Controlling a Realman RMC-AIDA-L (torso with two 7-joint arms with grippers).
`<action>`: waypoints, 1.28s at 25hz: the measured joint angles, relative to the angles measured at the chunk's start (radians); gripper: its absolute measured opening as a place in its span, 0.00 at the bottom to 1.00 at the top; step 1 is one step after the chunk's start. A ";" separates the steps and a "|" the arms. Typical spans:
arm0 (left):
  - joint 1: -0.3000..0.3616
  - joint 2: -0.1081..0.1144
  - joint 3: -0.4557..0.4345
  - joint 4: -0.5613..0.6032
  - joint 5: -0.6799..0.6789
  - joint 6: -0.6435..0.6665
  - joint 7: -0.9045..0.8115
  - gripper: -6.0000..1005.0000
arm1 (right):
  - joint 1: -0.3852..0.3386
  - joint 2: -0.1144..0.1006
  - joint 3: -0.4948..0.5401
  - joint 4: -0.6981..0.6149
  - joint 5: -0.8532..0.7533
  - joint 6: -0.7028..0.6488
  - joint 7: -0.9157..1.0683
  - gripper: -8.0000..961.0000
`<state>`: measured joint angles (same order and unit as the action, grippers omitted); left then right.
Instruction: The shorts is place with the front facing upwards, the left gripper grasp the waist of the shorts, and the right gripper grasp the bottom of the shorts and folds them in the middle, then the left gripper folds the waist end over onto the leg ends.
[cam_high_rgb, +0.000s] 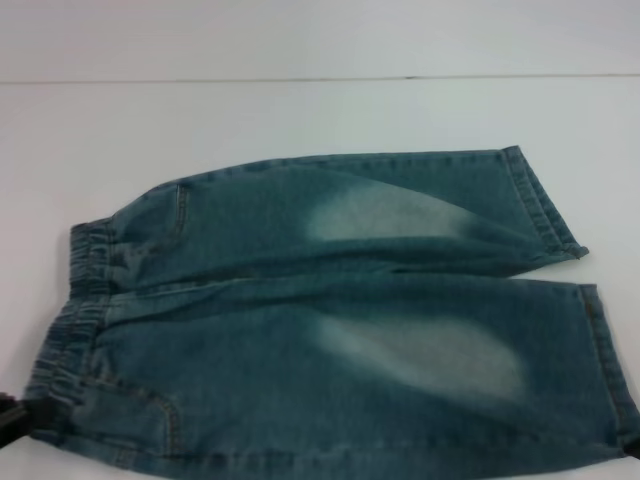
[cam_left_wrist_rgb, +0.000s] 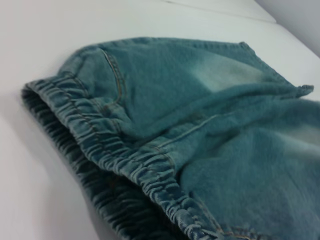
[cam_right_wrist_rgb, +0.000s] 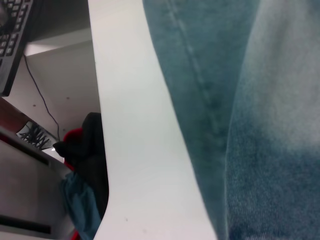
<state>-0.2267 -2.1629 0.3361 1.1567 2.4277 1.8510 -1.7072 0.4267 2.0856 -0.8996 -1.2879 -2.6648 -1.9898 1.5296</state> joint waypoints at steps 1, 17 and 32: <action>0.004 0.001 -0.021 0.008 0.000 0.014 0.003 0.06 | -0.008 -0.001 0.003 -0.006 0.007 0.000 -0.011 0.05; -0.042 0.007 -0.095 0.025 -0.083 0.044 0.001 0.06 | -0.027 -0.005 0.320 -0.050 0.242 0.014 -0.207 0.04; -0.085 0.001 -0.085 -0.107 -0.393 -0.225 0.099 0.06 | -0.003 0.010 0.280 0.161 0.600 0.562 -0.281 0.04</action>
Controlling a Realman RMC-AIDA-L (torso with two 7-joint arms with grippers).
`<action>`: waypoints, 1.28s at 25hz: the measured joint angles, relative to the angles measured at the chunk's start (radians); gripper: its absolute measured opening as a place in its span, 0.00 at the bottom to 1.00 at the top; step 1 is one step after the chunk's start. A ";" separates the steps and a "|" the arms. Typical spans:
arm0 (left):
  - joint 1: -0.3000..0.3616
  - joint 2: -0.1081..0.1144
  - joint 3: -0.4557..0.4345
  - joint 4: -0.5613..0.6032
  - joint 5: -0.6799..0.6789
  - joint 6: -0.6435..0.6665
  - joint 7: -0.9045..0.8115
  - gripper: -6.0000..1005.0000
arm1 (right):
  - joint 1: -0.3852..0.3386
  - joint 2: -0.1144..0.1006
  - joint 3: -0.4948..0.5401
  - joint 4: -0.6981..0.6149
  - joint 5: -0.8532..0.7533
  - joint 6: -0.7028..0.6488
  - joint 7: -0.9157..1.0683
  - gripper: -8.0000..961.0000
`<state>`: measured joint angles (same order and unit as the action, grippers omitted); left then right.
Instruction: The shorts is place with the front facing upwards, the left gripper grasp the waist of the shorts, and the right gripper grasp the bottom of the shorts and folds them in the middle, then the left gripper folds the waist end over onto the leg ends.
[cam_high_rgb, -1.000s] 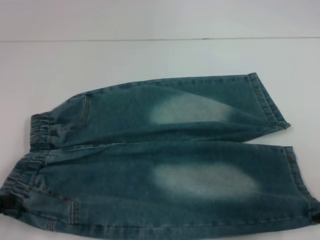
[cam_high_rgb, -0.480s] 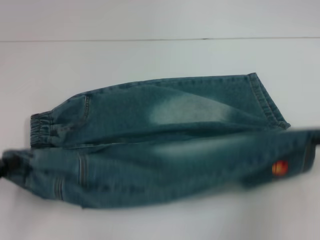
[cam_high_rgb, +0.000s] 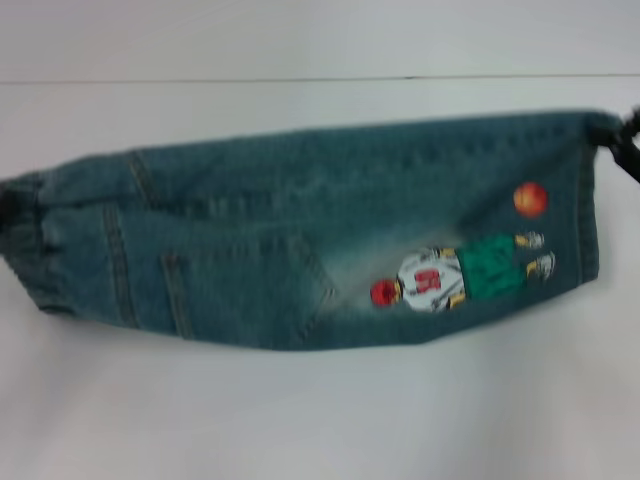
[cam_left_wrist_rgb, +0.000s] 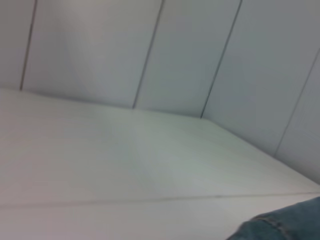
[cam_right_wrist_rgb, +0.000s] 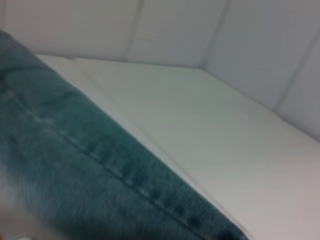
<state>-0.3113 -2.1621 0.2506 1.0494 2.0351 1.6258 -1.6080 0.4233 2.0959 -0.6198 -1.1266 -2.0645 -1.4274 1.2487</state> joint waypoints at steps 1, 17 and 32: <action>-0.014 0.001 0.001 -0.030 -0.011 -0.022 0.029 0.06 | 0.012 0.003 -0.030 0.032 0.015 0.068 -0.002 0.04; -0.126 -0.003 0.210 -0.246 -0.025 -0.455 0.152 0.06 | 0.130 0.002 -0.452 0.357 0.104 0.744 0.002 0.04; -0.115 -0.003 0.245 -0.251 0.031 -0.510 0.154 0.06 | 0.121 -0.002 -0.459 0.388 0.104 0.772 0.003 0.05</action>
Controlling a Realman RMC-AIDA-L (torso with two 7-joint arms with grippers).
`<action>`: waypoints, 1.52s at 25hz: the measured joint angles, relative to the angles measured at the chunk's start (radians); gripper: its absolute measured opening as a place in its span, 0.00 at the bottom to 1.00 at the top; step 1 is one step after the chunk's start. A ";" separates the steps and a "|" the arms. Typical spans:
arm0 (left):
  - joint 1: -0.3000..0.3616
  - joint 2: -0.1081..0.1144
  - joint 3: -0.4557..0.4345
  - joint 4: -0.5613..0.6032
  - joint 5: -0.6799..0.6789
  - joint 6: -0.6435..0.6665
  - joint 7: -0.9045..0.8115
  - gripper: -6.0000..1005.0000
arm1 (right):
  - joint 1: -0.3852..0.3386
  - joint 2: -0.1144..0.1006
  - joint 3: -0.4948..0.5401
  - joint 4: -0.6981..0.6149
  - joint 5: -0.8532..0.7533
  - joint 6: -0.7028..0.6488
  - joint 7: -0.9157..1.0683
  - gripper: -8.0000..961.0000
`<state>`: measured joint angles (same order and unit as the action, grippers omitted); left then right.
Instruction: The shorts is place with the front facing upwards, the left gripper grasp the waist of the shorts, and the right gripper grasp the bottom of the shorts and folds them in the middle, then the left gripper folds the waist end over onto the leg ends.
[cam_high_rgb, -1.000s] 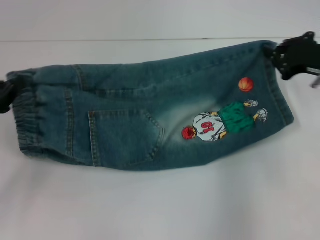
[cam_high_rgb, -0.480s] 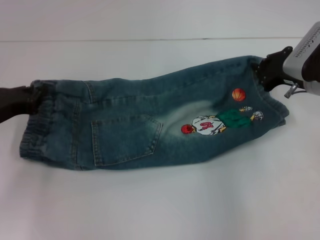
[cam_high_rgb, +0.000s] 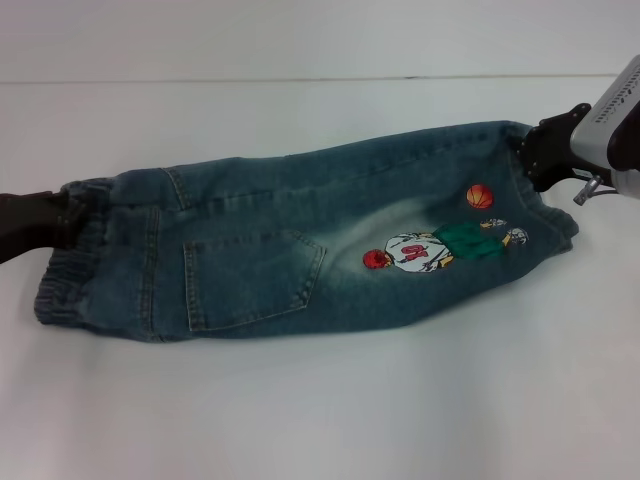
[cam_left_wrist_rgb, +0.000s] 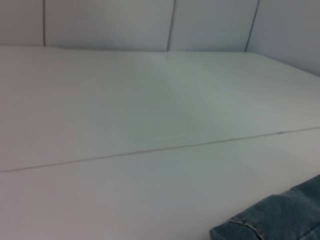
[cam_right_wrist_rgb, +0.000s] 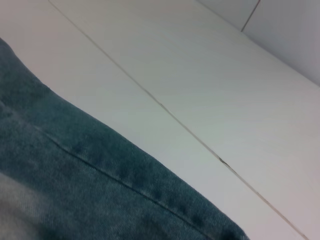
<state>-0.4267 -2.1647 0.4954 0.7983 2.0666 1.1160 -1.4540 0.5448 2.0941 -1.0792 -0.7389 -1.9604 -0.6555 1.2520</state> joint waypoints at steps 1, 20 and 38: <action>-0.001 0.000 0.003 0.000 0.003 -0.001 0.000 0.06 | 0.002 0.000 0.001 0.001 0.000 0.000 0.000 0.06; 0.011 -0.002 0.032 0.038 0.105 -0.096 -0.036 0.72 | -0.036 -0.002 0.021 -0.008 0.000 -0.002 -0.001 0.57; 0.183 -0.002 -0.271 -0.017 -0.201 0.518 0.302 0.90 | -0.155 -0.030 0.402 -0.053 0.116 -0.743 -0.187 0.68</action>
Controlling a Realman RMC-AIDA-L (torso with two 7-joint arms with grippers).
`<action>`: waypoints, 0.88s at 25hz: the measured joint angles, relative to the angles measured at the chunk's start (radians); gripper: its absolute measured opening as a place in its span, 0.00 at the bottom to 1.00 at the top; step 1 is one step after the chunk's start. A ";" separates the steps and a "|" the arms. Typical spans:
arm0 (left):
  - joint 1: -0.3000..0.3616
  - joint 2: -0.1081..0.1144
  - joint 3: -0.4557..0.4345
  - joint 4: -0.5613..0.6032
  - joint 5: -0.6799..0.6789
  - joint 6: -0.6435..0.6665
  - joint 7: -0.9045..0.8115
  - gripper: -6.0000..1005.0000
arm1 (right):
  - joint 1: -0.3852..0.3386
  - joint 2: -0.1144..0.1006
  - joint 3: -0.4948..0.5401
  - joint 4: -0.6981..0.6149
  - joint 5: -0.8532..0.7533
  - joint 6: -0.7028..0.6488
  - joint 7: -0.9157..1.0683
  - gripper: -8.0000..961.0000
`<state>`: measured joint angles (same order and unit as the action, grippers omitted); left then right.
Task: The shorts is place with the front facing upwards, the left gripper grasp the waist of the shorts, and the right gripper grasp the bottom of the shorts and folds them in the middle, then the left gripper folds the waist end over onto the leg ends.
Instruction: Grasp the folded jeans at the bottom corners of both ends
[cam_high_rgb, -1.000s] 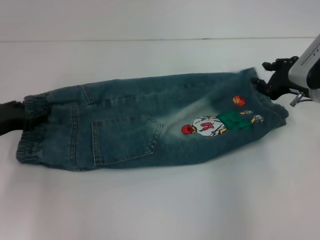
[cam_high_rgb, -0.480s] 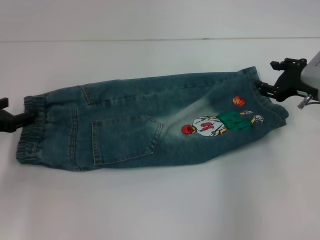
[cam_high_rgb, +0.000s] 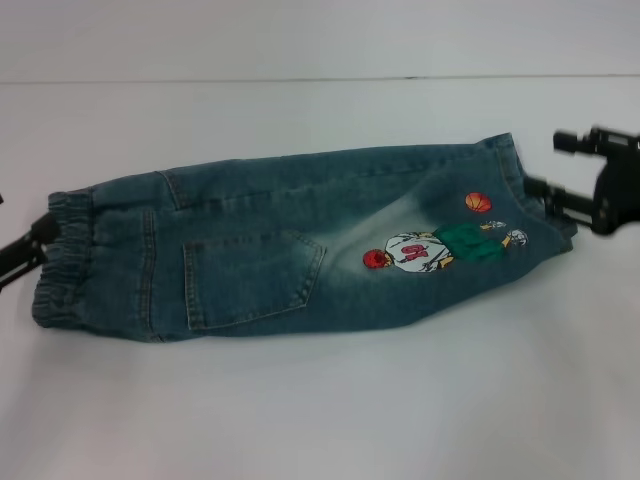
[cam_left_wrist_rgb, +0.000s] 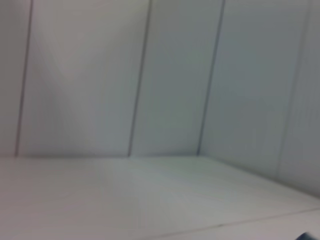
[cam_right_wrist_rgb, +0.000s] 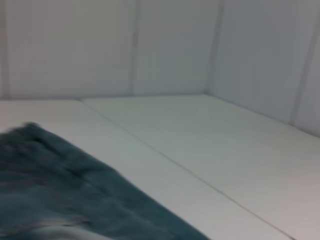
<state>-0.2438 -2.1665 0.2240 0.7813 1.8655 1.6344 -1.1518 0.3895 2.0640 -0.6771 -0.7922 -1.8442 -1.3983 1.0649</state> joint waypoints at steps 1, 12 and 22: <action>0.011 -0.001 -0.020 -0.020 0.000 0.038 0.032 0.90 | -0.011 -0.002 0.010 0.005 0.000 -0.045 -0.021 0.68; 0.069 0.000 -0.051 -0.082 0.117 0.041 0.176 0.89 | -0.073 -0.010 0.021 0.040 -0.107 -0.307 -0.153 0.69; 0.041 0.001 -0.039 -0.099 0.209 -0.182 0.177 0.86 | -0.064 -0.004 0.024 0.053 -0.115 -0.306 -0.149 0.68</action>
<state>-0.2028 -2.1652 0.1854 0.6828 2.0741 1.4529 -0.9748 0.3252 2.0595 -0.6535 -0.7391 -1.9596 -1.7040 0.9159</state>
